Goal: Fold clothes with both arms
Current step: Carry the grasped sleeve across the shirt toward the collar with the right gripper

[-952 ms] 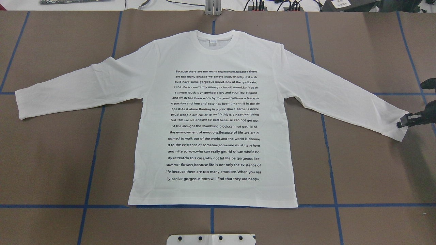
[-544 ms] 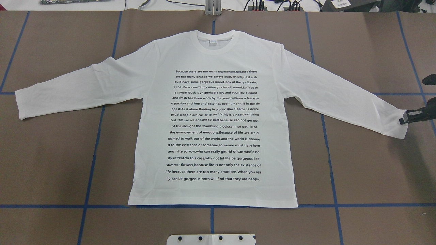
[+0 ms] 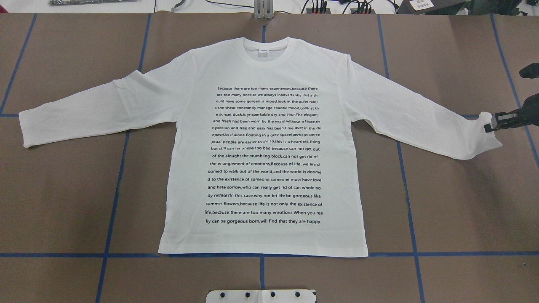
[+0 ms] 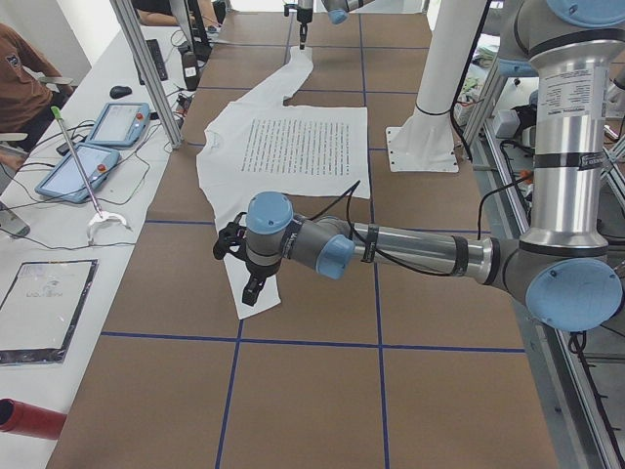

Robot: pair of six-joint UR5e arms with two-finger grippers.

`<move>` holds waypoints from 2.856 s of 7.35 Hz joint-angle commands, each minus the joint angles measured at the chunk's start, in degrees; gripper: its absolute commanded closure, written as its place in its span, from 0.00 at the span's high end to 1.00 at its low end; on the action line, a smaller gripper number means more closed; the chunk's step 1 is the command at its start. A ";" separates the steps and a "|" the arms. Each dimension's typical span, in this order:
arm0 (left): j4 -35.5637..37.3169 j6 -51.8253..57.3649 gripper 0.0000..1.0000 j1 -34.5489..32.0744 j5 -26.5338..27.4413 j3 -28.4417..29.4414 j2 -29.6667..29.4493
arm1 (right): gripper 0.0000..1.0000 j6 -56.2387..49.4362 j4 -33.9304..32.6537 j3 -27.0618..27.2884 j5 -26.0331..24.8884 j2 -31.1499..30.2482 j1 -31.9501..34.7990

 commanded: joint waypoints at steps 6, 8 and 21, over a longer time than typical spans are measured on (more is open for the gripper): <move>0.00 0.08 1.00 -0.07 0.00 0.17 -0.08 | 0.00 28.16 -3.56 1.69 9.94 32.29 -3.84; 0.00 0.08 1.00 -0.07 0.09 0.26 0.09 | 0.00 30.82 -5.13 -0.23 7.93 41.33 -8.31; 0.17 0.34 1.00 -0.07 0.79 1.05 0.44 | 0.21 24.86 -6.64 -42.69 -24.67 69.86 -36.10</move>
